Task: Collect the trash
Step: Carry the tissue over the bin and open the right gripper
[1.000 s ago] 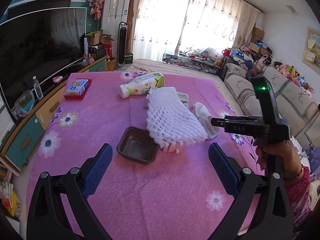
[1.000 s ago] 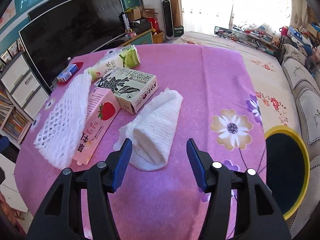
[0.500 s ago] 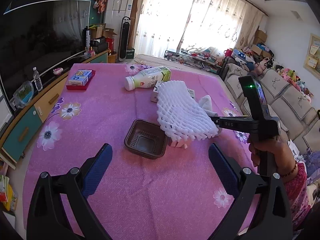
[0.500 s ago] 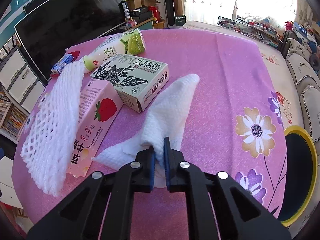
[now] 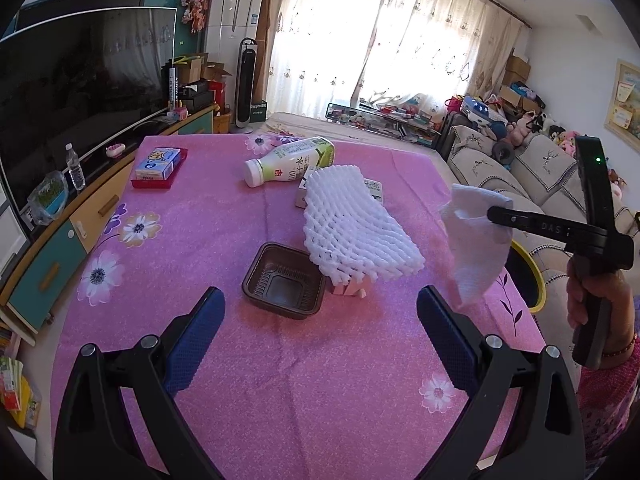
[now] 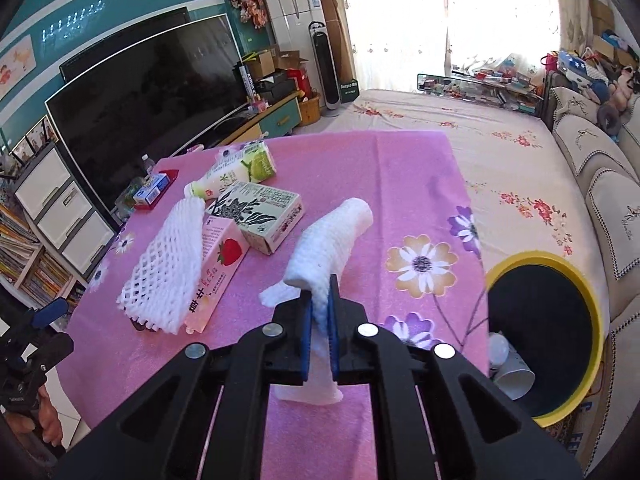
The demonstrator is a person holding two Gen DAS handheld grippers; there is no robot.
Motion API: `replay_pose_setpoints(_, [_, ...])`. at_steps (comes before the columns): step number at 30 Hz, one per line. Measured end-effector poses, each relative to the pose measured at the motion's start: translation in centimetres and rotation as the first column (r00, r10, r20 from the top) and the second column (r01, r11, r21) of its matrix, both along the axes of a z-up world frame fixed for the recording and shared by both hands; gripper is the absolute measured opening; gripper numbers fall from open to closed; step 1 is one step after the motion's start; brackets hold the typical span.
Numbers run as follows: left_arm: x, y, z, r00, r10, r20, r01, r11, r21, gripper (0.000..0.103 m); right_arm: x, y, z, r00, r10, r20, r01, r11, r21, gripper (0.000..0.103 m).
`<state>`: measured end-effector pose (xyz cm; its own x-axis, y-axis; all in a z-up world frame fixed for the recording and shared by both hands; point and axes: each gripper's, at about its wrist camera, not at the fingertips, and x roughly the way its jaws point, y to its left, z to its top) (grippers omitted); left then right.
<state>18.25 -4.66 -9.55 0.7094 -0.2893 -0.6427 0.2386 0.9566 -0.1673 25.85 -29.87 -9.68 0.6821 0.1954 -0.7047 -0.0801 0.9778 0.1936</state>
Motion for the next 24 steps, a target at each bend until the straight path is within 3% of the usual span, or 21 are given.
replay_pose_setpoints(6, [-0.3, -0.5, 0.0, 1.0, -0.003, 0.007, 0.003, 1.0, 0.007, 0.095, -2.1, -7.2, 0.4, 0.986, -0.165, 0.009, 0.165, 0.986, -0.035, 0.007])
replay_pose_setpoints(12, [-0.1, -1.4, -0.5, 1.0, -0.012, -0.008, 0.013, 1.0, 0.015, 0.095, -2.3, -13.8, -1.7, 0.95, -0.309, -0.039, 0.305, 0.948, -0.086, 0.007])
replay_pose_setpoints(19, [0.1, -3.0, -0.9, 0.999, -0.035, -0.015, 0.035, 0.998, 0.045, 0.095, -0.5, -18.7, -5.0, 0.905, -0.412, -0.101, 0.4, 0.908, -0.123, 0.008])
replay_pose_setpoints(22, [0.3, -3.3, -1.1, 0.999, -0.035, -0.022, 0.036, 0.998, 0.05, 0.095, 0.3, -19.7, -6.4, 0.892, -0.433, -0.126, 0.416, 0.898, -0.141, 0.011])
replay_pose_setpoints(23, [0.4, -3.3, -1.2, 0.999, -0.034, -0.025, 0.035, 0.998, 0.052, 0.095, 0.5, -19.9, -6.8, 0.888, -0.439, -0.133, 0.42, 0.895, -0.152, 0.015])
replay_pose_setpoints(24, [0.5, -3.4, -1.3, 0.999, -0.033, -0.027, 0.034, 0.998, 0.053, 0.095, 0.6, -20.1, -7.1, 0.886, -0.444, -0.136, 0.423, 0.892, -0.16, 0.026])
